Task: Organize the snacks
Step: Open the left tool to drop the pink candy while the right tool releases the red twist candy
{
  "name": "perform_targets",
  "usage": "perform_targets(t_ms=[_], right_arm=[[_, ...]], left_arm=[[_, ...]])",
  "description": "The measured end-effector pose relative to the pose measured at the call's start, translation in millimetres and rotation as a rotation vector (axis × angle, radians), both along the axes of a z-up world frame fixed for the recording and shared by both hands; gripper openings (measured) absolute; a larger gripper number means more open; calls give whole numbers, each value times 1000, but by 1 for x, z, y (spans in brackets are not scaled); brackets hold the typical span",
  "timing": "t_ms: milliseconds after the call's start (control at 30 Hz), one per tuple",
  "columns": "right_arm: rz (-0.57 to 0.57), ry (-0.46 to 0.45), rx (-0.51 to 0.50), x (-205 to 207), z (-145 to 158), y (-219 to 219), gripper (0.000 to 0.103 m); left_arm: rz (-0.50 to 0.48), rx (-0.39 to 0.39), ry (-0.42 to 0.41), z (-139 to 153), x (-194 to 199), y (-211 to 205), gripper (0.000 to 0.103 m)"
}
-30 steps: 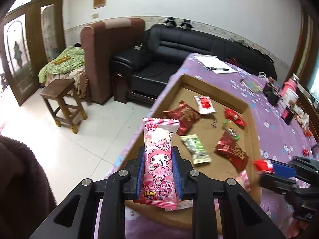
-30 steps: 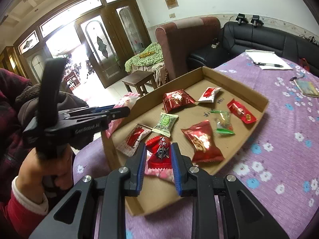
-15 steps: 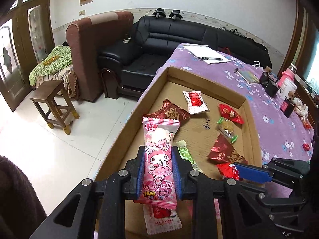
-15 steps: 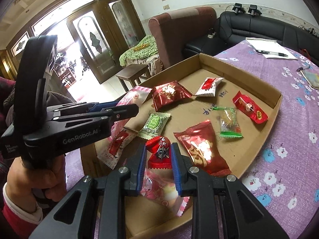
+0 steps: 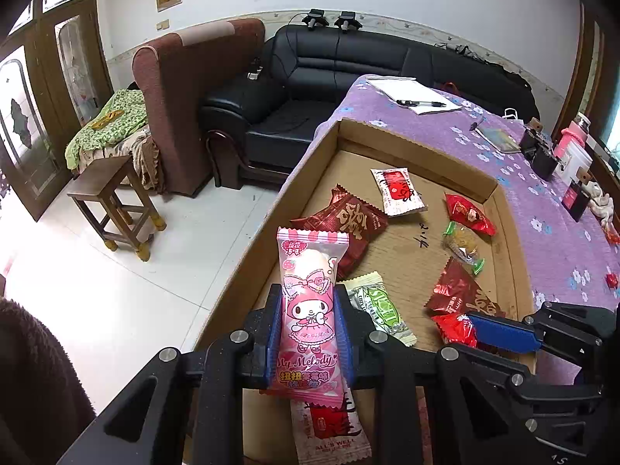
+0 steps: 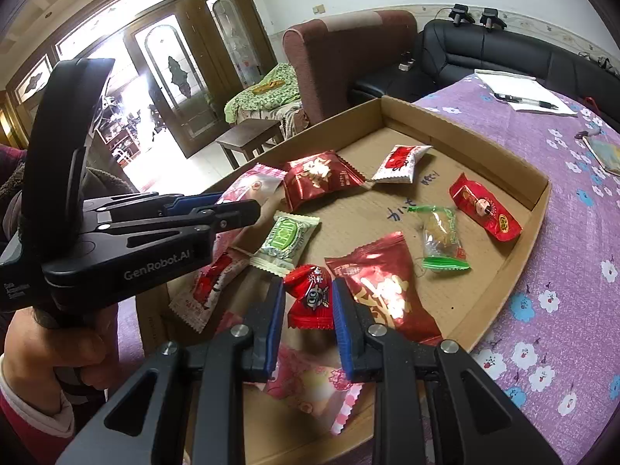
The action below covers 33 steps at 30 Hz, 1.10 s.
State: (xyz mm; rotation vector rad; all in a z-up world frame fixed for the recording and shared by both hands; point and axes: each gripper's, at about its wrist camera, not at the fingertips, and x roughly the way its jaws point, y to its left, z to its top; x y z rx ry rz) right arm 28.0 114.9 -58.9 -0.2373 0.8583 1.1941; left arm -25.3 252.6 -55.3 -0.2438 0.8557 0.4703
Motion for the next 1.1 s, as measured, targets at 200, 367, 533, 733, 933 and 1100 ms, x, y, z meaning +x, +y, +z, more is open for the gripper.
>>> perform_targets(t_ms=[200,367,533,733,933,1100], right_arm=[[-6,-10,-1,0,2,0,24],[-19,-24,-13,4,1,1,24],[-22,-26,-23,5,-2,4,24],[-41,-26,-13,3,1,3,30],[-58,-39,3,6,12,-10,48],[-100,-40,36,10,22,-40,54]], left_arm=[[2,-1,6,-1,0,3,26],[3,-9,14,-4,0,7,26],[4,-15,20,-7,2,9,26],[3,-12,22,-7,2,9,26],[4,-15,29,-7,6,10,27],[-2,-13,32,-9,8,10,27]])
